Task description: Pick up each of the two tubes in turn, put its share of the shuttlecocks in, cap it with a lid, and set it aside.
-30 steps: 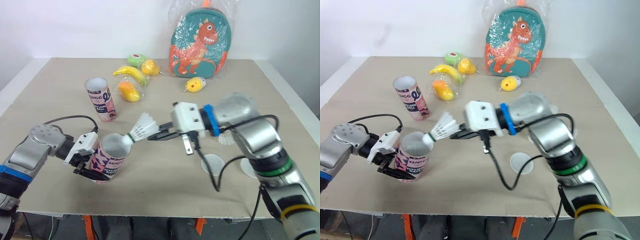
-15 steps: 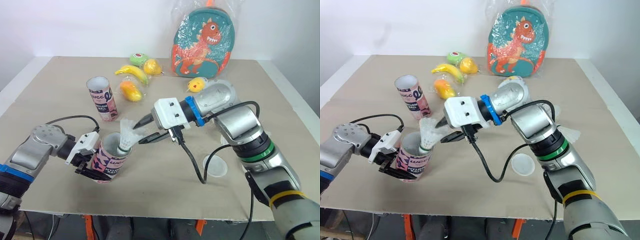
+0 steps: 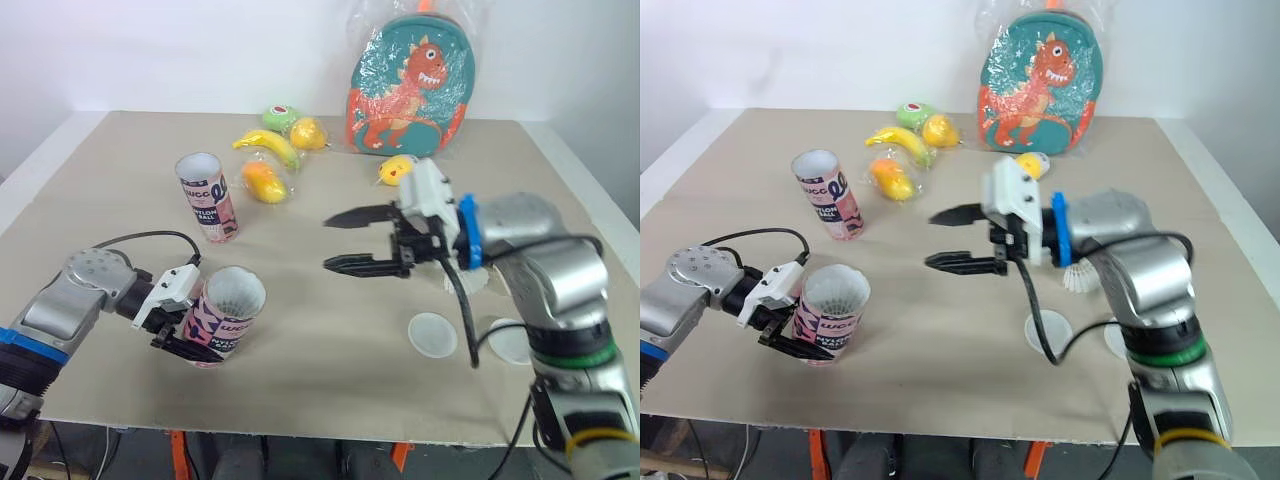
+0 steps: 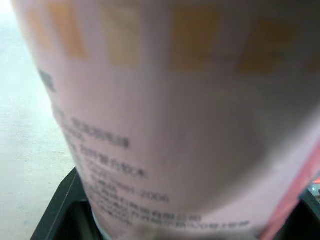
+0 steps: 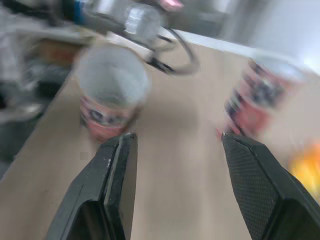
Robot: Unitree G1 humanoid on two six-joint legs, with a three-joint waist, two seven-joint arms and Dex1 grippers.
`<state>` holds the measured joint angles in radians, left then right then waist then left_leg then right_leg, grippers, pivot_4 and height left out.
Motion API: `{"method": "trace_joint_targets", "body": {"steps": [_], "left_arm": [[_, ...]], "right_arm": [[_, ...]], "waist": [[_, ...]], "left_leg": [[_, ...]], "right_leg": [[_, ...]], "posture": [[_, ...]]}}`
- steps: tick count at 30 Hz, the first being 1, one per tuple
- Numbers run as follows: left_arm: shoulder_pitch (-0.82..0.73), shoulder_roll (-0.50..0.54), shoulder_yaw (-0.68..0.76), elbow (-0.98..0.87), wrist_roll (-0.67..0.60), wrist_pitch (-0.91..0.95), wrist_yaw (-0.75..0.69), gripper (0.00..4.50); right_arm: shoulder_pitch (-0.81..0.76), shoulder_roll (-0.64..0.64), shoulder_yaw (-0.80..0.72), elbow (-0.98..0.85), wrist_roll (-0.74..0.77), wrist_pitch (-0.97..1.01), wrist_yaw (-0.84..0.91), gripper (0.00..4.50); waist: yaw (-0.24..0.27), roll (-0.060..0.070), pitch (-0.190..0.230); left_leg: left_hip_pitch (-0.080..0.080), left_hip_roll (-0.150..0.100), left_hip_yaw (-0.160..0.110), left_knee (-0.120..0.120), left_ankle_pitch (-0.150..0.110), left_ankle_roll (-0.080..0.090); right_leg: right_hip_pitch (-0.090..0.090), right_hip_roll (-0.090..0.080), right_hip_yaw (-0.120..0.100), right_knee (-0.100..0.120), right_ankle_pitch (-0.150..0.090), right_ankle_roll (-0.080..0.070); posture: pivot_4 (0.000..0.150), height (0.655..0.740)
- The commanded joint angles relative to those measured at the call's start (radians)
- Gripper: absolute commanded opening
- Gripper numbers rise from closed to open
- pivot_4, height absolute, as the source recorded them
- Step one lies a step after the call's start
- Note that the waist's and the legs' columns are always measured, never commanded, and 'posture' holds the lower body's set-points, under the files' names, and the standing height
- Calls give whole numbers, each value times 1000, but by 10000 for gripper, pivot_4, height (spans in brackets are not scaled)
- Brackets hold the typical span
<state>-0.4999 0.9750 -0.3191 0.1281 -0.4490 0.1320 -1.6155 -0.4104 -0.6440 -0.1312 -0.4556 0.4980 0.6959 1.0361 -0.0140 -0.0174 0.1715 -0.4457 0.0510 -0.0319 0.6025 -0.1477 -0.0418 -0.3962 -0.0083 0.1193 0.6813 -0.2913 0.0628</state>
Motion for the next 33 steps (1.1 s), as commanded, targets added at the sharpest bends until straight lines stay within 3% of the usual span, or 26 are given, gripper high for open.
{"method": "trace_joint_targets", "body": {"steps": [1, 6, 11, 22, 33], "left_arm": [[3, -5, -57, 6, 1, 3, 1, 29397], [-79, -28, -133, 65, -6, -28, 1, 29397], [-121, -37, -185, 113, -20, -65, 1, 29397], [-135, -53, -222, 155, -29, -102, 1, 29397], [-129, -62, -206, 151, -30, -99, 1, 29397]], "right_arm": [[194, -10, -167, -149, 23, 53, -114, 29419], [445, -2, -304, -202, -19, 82, -256, 29419], [513, -23, -348, -230, 37, 150, -311, 43978], [379, 2, -260, -6, -52, 150, -499, 43978], [294, 9, -178, 101, -66, 129, -533, 43978]], "waist": [[-4, 2, 0], [-7, 5, -1], [-8, 4, -1], [-6, 5, -2], [-5, 5, -2]], "left_leg": [[0, 0, 0, 1, 0, 0], [3, -1, 1, 2, -1, 0], [7, -1, 3, 5, 2, 3], [6, -4, 4, 5, 3, 4], [6, -6, 4, 5, 4, 6]], "right_leg": [[0, 0, 0, 1, -2, 0], [4, -1, 1, 2, -6, 7], [8, -2, 3, 1, -4, 3], [9, -5, 4, 0, -4, 4], [11, -7, 4, 0, -6, 7]], "posture": [[1500, 7400], [1500, 7400], [1500, 7400], [1500, 7400], [1500, 7400]]}}
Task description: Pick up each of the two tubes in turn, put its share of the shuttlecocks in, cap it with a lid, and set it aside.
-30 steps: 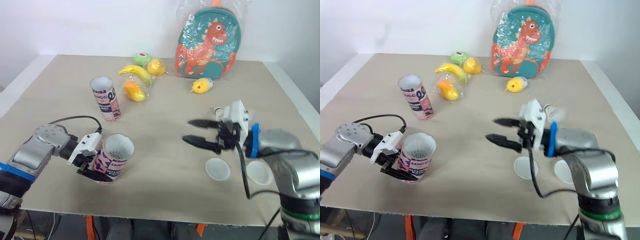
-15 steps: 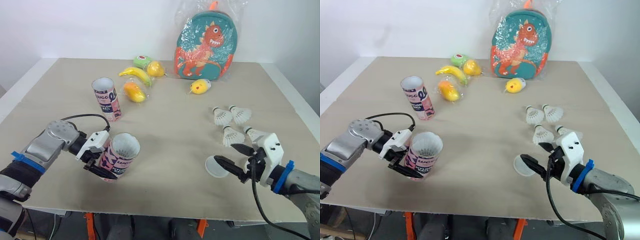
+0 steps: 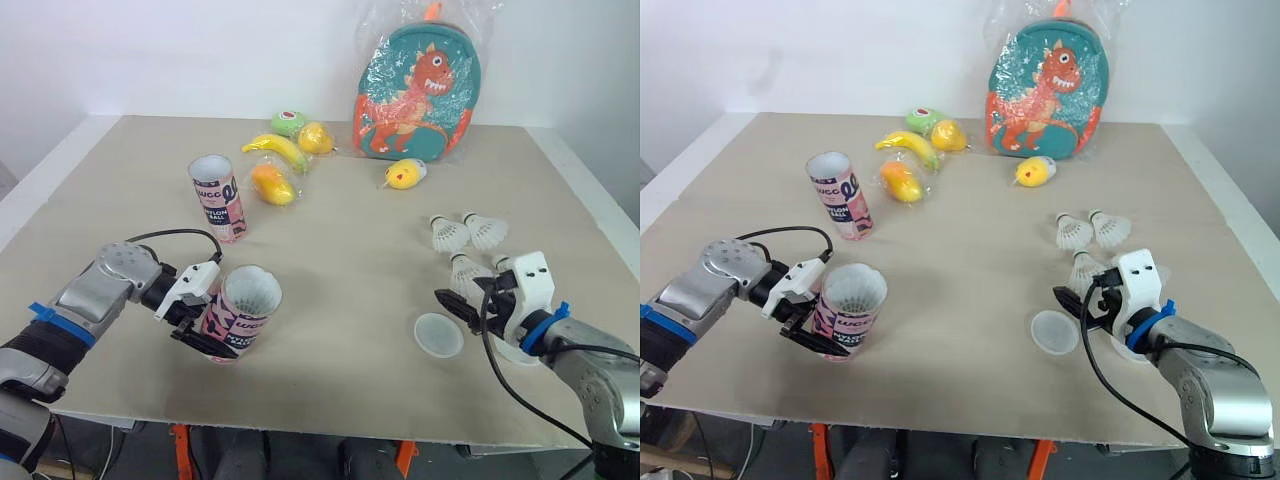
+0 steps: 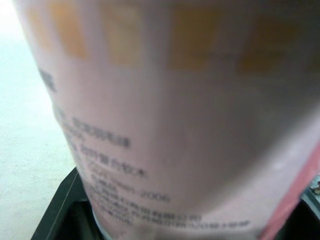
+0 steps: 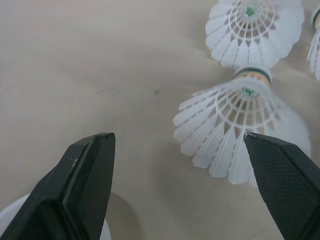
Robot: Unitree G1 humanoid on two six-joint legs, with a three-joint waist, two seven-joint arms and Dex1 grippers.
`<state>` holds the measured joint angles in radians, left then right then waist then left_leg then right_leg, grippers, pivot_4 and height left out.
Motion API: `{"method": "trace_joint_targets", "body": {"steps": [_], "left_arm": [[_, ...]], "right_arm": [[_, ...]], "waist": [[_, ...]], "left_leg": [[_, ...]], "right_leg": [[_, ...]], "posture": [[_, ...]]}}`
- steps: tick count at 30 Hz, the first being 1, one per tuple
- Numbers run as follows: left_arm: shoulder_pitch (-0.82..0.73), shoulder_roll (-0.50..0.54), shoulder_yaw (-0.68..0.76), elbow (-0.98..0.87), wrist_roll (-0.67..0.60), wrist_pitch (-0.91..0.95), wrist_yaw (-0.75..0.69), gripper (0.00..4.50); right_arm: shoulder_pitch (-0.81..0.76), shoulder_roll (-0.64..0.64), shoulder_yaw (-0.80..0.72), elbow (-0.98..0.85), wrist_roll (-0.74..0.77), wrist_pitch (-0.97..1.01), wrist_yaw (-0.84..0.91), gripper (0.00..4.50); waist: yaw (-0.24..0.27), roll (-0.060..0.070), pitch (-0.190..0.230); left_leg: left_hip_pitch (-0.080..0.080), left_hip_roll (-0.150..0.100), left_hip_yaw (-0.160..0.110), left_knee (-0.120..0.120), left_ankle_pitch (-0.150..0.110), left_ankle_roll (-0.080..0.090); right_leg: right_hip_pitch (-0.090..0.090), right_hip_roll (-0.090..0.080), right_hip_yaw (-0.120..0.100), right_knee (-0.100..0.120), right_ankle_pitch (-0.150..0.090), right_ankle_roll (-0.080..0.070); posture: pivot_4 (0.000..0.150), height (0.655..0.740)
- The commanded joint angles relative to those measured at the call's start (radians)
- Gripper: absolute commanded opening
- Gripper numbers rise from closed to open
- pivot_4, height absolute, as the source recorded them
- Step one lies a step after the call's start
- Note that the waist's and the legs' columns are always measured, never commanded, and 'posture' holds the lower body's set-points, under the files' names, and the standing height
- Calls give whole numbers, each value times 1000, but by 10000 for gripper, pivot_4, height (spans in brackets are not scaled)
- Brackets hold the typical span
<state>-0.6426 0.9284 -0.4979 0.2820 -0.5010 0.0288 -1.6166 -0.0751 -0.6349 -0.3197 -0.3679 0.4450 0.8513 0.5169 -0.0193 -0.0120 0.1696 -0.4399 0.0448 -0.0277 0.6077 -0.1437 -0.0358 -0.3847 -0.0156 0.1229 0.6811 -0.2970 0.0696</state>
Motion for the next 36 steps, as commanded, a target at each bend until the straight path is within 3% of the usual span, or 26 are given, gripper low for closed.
{"method": "trace_joint_targets", "body": {"steps": [1, 7, 10, 11, 12, 14, 15, 16, 19, 21, 30, 36], "left_arm": [[14, -16, -25, -4, 22, 6, 2, 29397], [20, -16, -11, -24, 23, 21, 2, 29397], [31, -15, 0, -35, 25, 30, 2, 29397], [34, -16, 3, -38, 26, 33, 2, 29397], [36, -16, 6, -41, 26, 35, 2, 29397], [41, -16, 10, -44, 28, 37, 2, 29397], [43, -17, 12, -45, 29, 38, 2, 29397], [44, -17, 14, -46, 30, 38, 2, 29397], [52, -20, 21, -49, 34, 40, 2, 29397], [57, -21, 25, -50, 38, 39, 2, 29397], [57, -30, 31, -42, 46, 36, 2, 29397], [45, -42, 28, -25, 53, 29, 2, 29397]], "right_arm": [[-54, 1, 21, 30, -21, -28, -22, 43978], [-110, 16, 54, 122, -71, -40, -77, 43978], [-111, 16, 62, 114, -69, -47, -72, 38376], [-110, 16, 63, 108, -66, -46, -69, 35944], [-110, 16, 65, 103, -65, -46, -68, 30562], [-110, 14, 67, 96, -65, -44, -67, 27369], [-111, 12, 67, 94, -64, -43, -66, 22538], [-111, 10, 68, 92, -64, -43, -64, 20828], [-105, -6, 75, 70, -58, -46, -39, 6347], [-96, -18, 78, 50, -51, -51, -16, 1099], [-116, -139, 136, -187, 81, -58, 220, 318], [-365, -178, 276, -253, 152, -106, 389, 318]], "waist": [[0, 0, 0], [1, 0, 0], [1, 0, 0], [0, 0, 0], [0, 0, 0], [0, 0, 0], [0, 0, 0], [0, 0, 0], [0, 0, 0], [0, 0, 0], [0, 1, 1], [0, 1, 1]], "left_leg": [[0, 0, 0, 0, 0, 0], [-1, 0, 0, 0, 0, 0], [-1, -1, 0, 0, 0, 1], [-2, -1, 0, -1, 0, 1], [-1, -1, 0, -1, 0, 1], [-2, -1, 0, -1, 0, 1], [-2, -1, 0, -1, 0, 1], [-2, -1, 0, -1, 0, 1], [-1, -1, 0, -1, 0, 1], [-1, 0, 0, -1, 0, 1], [-2, 0, 0, -2, 0, 1], [-1, 0, 1, -1, 1, 1]], "right_leg": [[0, 0, 0, 0, 0, 0], [0, 0, 0, 0, -1, 1], [0, 0, 0, 0, -1, 2], [0, 0, 0, 0, -1, 2], [0, 0, 0, 0, -1, 2], [0, 0, 0, 0, -1, 2], [0, 0, 0, 0, -1, 2], [0, 0, 0, 0, -1, 2], [0, 0, 0, 0, -1, 2], [0, 0, 0, 0, -1, 2], [-1, 0, 0, 0, -2, 2], [-1, -1, -1, 0, -1, 1]], "posture": [[1500, 7400], [1500, 7400], [1500, 7400], [1500, 7400], [1500, 7400], [1500, 7400], [1500, 7400], [1500, 7400], [1500, 7400], [1500, 7400], [1500, 7400], [1500, 7400]]}}
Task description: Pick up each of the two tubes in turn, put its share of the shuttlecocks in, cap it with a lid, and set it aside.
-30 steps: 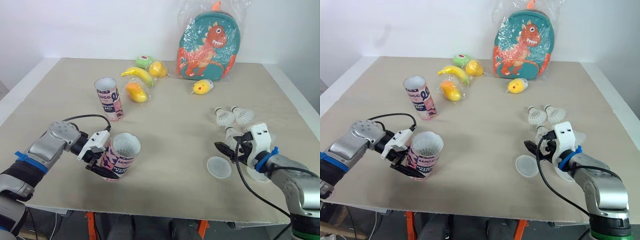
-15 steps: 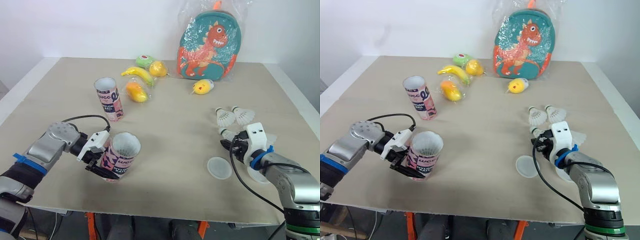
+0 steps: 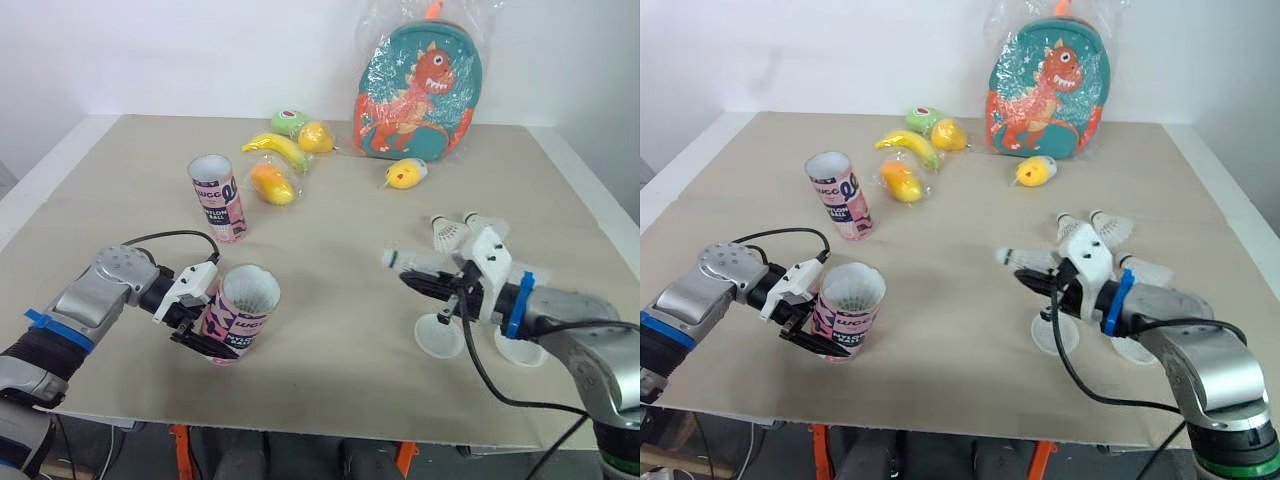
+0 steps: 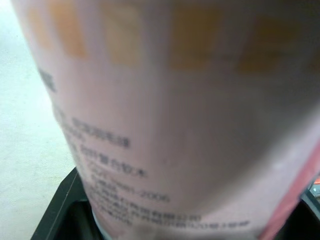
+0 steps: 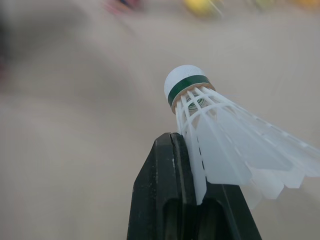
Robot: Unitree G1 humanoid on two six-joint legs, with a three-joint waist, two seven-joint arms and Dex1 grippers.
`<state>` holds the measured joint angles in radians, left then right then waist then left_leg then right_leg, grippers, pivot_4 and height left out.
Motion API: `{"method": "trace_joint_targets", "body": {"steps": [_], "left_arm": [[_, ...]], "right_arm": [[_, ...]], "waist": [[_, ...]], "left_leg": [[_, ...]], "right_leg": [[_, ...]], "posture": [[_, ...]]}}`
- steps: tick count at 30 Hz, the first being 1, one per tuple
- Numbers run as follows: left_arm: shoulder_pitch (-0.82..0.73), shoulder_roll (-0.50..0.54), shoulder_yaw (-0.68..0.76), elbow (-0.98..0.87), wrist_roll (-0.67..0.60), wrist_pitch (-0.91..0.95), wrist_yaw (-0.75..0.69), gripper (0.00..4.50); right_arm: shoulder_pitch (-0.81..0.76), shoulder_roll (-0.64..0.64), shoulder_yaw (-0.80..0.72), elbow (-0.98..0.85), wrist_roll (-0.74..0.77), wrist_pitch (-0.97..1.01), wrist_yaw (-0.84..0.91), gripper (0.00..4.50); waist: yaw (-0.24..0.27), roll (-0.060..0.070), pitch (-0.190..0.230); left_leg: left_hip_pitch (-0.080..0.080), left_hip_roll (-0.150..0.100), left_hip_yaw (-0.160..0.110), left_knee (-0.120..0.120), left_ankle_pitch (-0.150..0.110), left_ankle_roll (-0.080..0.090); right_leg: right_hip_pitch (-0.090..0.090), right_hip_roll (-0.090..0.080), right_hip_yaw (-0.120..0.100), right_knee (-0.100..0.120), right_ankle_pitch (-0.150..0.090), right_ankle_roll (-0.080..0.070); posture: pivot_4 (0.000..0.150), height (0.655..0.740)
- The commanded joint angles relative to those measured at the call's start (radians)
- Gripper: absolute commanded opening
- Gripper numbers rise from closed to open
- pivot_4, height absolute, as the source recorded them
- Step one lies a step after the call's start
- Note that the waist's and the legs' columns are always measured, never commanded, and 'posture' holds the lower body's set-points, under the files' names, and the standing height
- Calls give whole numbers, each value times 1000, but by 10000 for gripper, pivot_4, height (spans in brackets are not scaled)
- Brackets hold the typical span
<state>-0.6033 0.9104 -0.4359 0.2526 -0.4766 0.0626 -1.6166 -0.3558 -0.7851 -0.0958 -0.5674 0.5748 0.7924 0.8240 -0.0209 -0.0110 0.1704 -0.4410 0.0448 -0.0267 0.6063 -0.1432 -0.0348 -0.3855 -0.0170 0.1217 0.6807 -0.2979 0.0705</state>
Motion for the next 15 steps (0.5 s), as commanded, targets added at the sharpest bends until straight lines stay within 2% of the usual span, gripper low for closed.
{"method": "trace_joint_targets", "body": {"steps": [1, 5, 9, 12, 15], "left_arm": [[4, -26, -34, 6, 30, -5, 2, 29397], [3, -29, -30, 6, 32, 0, 2, 29397], [1, -32, -27, 9, 36, 3, 2, 29397], [11, -27, -15, -5, 34, 10, 2, 29397], [18, -26, -5, -10, 37, 14, 2, 29397]], "right_arm": [[-132, -35, 87, -52, 14, -66, 116, 318], [-316, -44, 212, 2, -43, -131, 220, 318], [-415, -31, 288, 54, -82, -177, 287, 318], [-569, 43, 454, 174, -190, -256, 383, 318], [-632, 76, 528, 227, -241, -298, 451, 318]], "waist": [[3, -2, 0], [3, 1, 0], [4, -1, 0], [-2, 1, 0], [-4, 0, 0]], "left_leg": [[0, 0, 0, 0, 0, 0], [-1, 1, 7, 0, 0, 0], [-2, 2, 7, 0, 0, 0], [-2, 2, 7, 0, 0, 0], [-2, 4, 10, -1, 2, 3]], "right_leg": [[-1, 0, -1, 0, 0, 0], [-3, -6, -4, -1, -1, 0], [-2, -7, -7, -2, -3, 0], [-2, -7, -7, -2, -3, 0], [-4, -6, -8, 0, 0, -1]], "posture": [[1500, 7400], [1500, 7400], [1500, 7400], [1500, 7400], [1500, 7400]]}}
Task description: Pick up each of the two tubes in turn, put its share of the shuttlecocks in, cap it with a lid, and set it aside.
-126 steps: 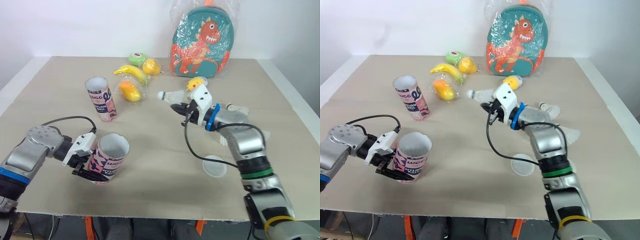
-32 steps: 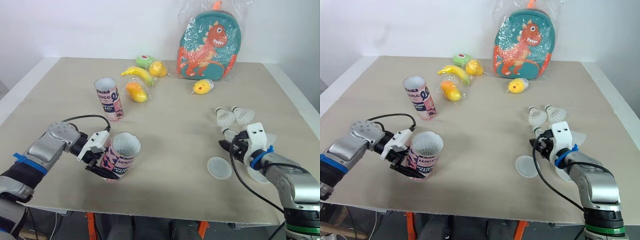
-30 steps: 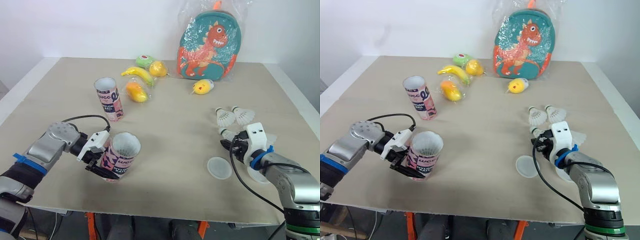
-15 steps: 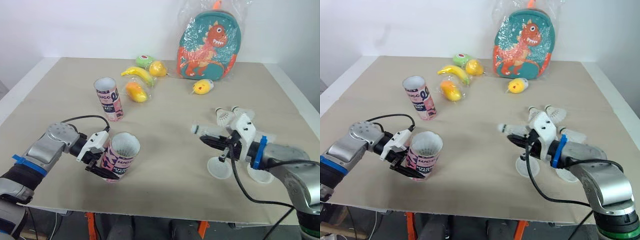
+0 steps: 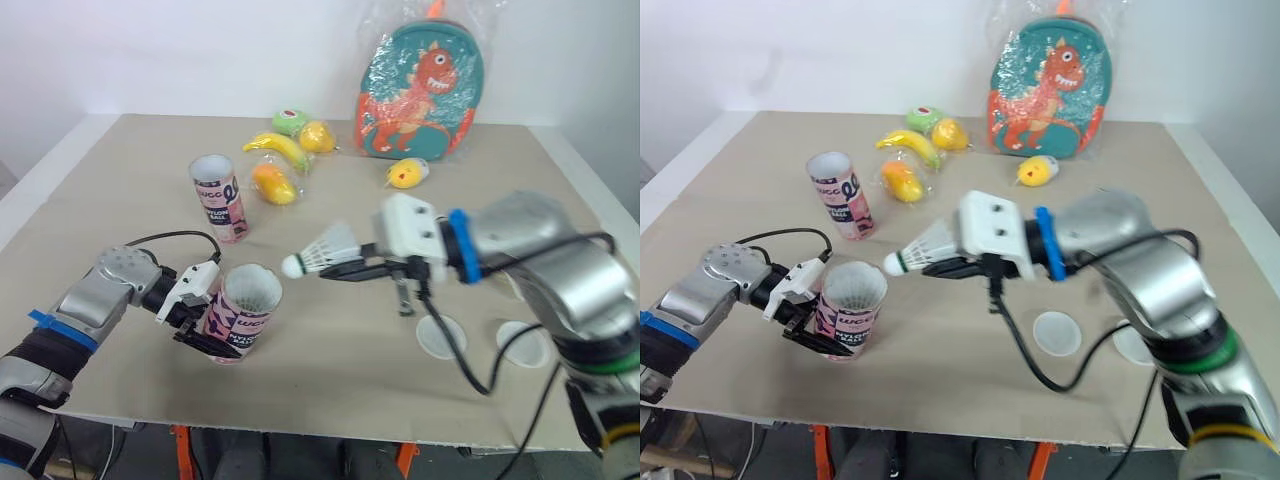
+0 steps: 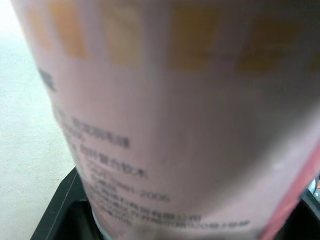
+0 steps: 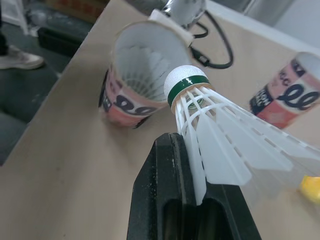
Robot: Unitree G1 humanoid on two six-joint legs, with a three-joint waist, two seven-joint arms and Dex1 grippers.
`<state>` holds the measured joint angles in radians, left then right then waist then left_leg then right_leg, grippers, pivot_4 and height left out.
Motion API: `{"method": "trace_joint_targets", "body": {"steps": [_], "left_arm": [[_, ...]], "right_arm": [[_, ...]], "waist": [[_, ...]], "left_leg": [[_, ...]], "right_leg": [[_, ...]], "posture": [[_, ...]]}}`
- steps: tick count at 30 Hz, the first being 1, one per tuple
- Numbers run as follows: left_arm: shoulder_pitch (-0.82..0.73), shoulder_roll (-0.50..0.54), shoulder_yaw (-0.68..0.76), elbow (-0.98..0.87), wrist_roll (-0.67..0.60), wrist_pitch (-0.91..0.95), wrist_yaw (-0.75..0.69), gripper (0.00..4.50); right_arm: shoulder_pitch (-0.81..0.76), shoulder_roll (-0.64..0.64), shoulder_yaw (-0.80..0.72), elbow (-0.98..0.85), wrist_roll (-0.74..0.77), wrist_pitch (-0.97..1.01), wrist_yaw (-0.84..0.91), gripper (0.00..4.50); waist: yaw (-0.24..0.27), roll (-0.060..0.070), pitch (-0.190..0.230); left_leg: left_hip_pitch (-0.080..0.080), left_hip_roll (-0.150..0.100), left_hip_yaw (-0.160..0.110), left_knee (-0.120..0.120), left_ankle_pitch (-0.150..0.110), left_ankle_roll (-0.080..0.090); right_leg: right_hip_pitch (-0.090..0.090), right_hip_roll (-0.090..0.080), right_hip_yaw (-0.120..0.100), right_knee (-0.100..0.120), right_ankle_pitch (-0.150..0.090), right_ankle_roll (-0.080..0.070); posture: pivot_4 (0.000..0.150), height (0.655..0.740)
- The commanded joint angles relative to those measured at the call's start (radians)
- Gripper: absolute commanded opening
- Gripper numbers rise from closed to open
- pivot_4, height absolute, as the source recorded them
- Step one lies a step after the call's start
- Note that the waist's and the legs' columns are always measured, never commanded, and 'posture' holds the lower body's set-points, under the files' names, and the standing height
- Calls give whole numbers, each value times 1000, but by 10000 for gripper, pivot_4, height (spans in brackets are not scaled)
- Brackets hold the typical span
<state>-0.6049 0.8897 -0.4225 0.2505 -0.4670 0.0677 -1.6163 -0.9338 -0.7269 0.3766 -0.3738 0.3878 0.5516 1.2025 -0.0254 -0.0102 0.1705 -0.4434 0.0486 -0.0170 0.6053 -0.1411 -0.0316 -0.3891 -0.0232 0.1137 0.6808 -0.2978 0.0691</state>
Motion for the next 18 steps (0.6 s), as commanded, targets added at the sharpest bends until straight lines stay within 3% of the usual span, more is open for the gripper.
{"method": "trace_joint_targets", "body": {"steps": [1, 9, 17, 18], "left_arm": [[20, -7, -16, -8, 29, 10, 2, 29397], [28, -12, -4, -9, 35, 14, 2, 29397], [36, -19, 6, -5, 42, 10, 2, 29397], [36, -20, 7, -5, 43, 10, 2, 29397]], "right_arm": [[-63, 24, 63, 44, -60, -68, 85, 318], [-183, 142, 106, 175, -133, -128, 142, 318], [-207, 212, 127, 245, -172, -141, 179, 318], [-210, 221, 125, 251, -173, -136, 179, 3330]], "waist": [[3, -1, 0], [5, -1, 0], [5, -2, 0], [5, -2, 0]], "left_leg": [[0, 1, -2, 0, 0, 0], [-1, 0, -3, -1, 0, 0], [-1, 0, -3, -1, 0, 0], [-1, 0, -3, -1, 0, 0]], "right_leg": [[-2, 1, -2, 0, -1, -1], [-1, 1, -3, 1, -1, 1], [0, 1, -3, 1, -2, -1], [0, 1, -3, 2, -1, 0]], "posture": [[1500, 7400], [1500, 7400], [1500, 7400], [1500, 7400]]}}
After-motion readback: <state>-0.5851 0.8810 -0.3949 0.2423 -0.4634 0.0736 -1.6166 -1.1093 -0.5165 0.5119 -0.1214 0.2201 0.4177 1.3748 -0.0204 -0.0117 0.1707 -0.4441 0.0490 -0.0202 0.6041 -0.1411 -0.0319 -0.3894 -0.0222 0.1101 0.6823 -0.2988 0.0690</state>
